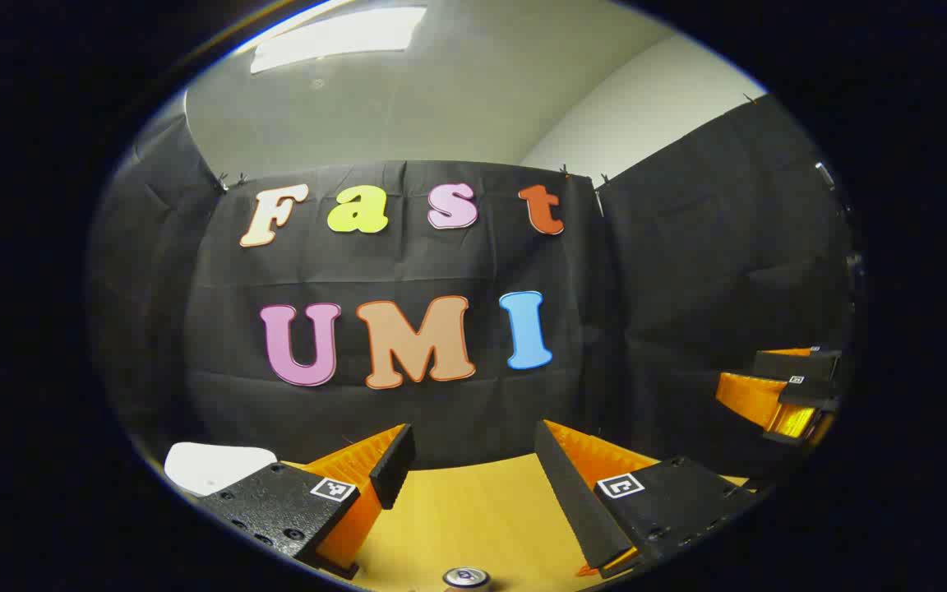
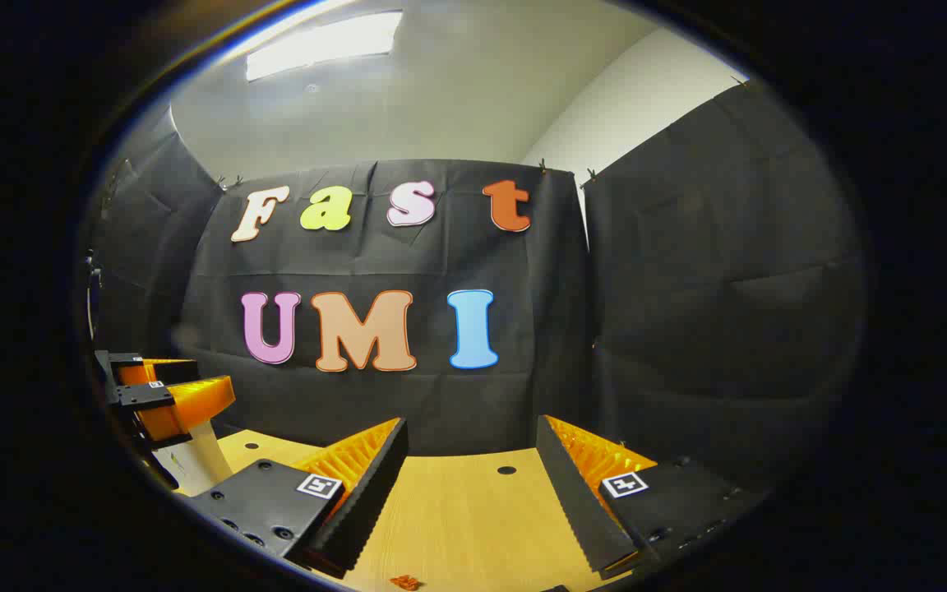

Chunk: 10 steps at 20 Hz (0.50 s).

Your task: Press the lid of the desktop garbage bin to open it, pick up the crumpled paper on the desktop and throw it into the bin, then pick up the pop can on the desktop and drop it into the bin, and finally close the garbage bin lid.

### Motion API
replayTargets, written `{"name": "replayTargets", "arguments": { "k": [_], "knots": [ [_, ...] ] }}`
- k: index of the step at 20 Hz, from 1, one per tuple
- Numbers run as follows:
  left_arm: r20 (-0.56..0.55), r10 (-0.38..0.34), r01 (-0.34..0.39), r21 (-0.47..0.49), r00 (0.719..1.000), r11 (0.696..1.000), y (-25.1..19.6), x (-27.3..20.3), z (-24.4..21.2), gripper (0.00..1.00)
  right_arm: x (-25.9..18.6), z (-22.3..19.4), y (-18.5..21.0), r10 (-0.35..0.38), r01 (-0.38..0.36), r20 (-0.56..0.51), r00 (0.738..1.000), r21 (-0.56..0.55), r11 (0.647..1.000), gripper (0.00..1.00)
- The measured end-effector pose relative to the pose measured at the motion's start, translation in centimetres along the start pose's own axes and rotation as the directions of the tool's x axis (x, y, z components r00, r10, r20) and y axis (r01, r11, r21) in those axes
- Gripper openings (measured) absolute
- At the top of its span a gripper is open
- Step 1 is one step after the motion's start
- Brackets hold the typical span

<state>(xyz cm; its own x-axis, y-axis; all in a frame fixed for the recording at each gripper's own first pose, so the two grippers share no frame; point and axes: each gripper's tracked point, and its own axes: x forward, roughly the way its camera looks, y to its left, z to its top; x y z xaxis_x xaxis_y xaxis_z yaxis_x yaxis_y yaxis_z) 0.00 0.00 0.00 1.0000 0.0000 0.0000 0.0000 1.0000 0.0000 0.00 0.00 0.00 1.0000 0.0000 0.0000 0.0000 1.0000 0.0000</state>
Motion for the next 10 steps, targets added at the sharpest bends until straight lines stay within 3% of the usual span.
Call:
{"name": "replayTargets", "arguments": {
  "k": [6, 8, 10],
  "knots": [
    [0.061, 0.004, 0.004, -0.132, 0.998, 0.991, -0.4, 0.4, 2.1, 0.89, -0.5, 0.4, 0.1, 0.029, -0.029, -0.016, 0.999, 0.018, 0.999, 0.98],
    [0.069, 0.028, -0.018, -0.143, 0.997, 0.99, 0.5, 0.3, 2.4, 0.94, -0.1, 1.2, 0.2, 0.038, -0.038, -0.003, 0.999, 0.001, 0.999, 0.98],
    [0.073, 0.054, -0.044, -0.131, 0.996, 0.99, 1.4, 0.3, 2.3, 0.89, 0.3, 1.6, 0.3, 0.048, -0.048, 0.003, 0.999, 0.003, 0.999, 0.98]
  ]
}}
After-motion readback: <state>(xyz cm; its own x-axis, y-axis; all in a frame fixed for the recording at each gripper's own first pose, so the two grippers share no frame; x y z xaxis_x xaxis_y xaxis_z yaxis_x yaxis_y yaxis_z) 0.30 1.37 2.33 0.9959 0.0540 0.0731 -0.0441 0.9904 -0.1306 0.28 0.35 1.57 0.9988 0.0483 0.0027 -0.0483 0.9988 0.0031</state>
